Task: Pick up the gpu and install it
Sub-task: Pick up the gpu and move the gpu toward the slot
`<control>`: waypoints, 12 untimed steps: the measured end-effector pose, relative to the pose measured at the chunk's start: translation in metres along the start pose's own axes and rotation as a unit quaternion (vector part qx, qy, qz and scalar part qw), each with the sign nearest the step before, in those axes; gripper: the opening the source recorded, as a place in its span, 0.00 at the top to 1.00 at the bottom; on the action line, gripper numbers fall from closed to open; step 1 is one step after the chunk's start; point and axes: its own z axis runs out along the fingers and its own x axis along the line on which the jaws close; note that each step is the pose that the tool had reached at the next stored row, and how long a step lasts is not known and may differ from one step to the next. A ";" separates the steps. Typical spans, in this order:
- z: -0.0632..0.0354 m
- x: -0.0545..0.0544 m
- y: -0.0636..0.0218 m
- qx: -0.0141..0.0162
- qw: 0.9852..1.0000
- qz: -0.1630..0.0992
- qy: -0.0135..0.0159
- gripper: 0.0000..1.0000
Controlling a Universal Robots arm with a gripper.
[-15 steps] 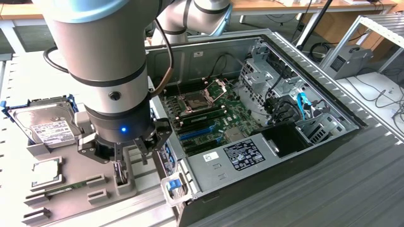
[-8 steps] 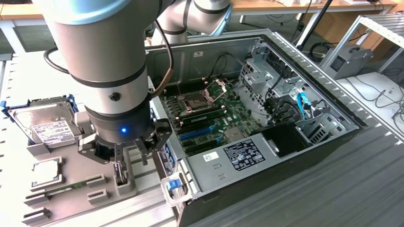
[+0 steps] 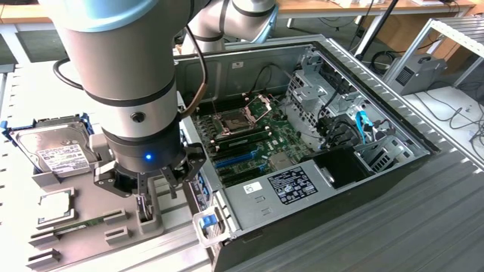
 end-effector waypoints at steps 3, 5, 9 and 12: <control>0.0007 0.000 0.0000 0.000 1.000 0.000 0.000 0.58; 0.0010 0.000 0.0000 0.000 1.000 0.000 0.000 0.58; 0.0017 0.000 0.0000 0.001 1.000 0.000 0.000 0.58; 0.0023 0.000 0.0000 0.001 1.000 0.000 0.000 0.58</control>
